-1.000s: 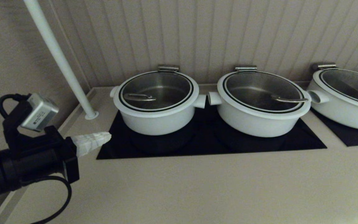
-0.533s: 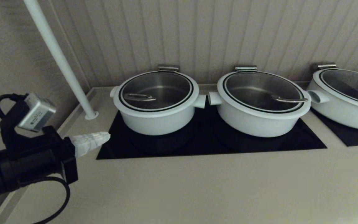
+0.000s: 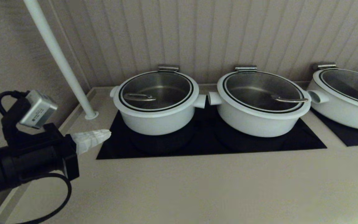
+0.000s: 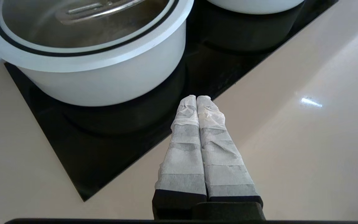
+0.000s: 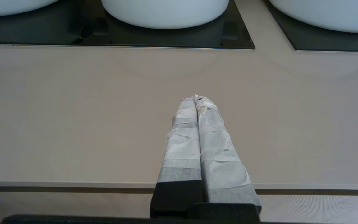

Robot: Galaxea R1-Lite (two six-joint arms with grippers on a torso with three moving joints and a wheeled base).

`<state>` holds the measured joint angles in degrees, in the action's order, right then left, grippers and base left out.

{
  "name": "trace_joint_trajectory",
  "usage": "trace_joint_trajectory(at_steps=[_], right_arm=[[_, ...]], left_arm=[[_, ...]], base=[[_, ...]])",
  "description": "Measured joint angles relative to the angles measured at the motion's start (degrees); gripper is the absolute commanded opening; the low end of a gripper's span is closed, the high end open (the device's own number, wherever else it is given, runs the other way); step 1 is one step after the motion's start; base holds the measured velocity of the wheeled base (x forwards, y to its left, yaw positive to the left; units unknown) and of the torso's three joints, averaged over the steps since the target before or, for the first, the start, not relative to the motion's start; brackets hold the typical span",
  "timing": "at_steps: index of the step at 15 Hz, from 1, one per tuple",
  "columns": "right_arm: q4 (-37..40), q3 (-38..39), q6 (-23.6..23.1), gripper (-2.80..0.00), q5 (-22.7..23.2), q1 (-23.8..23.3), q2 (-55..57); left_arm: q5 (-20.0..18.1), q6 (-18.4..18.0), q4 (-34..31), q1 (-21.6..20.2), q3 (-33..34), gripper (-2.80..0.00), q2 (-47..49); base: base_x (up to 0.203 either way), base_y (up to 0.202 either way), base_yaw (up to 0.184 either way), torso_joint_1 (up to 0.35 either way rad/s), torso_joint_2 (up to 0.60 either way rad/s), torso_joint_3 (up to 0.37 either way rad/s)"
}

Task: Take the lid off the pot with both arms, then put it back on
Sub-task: Open the food pot lid a small opening with the left arm

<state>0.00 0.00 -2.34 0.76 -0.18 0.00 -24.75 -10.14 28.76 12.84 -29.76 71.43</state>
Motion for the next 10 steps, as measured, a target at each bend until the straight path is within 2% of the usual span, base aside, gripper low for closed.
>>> trace_joint_trajectory(at_steps=[7,10], right_arm=[[0.0,0.0,0.0,-2.80,0.0,0.0,0.0],[0.0,0.0,0.0,-2.80,0.0,0.0,0.0]], left_arm=[[0.0,0.1,0.5,0.1,-1.8,-2.80,3.2],[0.0,0.2,4.4,0.1,-3.4,-2.80,6.0]], base=[[0.000,0.000,0.000,0.000,0.00,0.000],[0.000,0.000,0.000,0.000,0.00,0.000]])
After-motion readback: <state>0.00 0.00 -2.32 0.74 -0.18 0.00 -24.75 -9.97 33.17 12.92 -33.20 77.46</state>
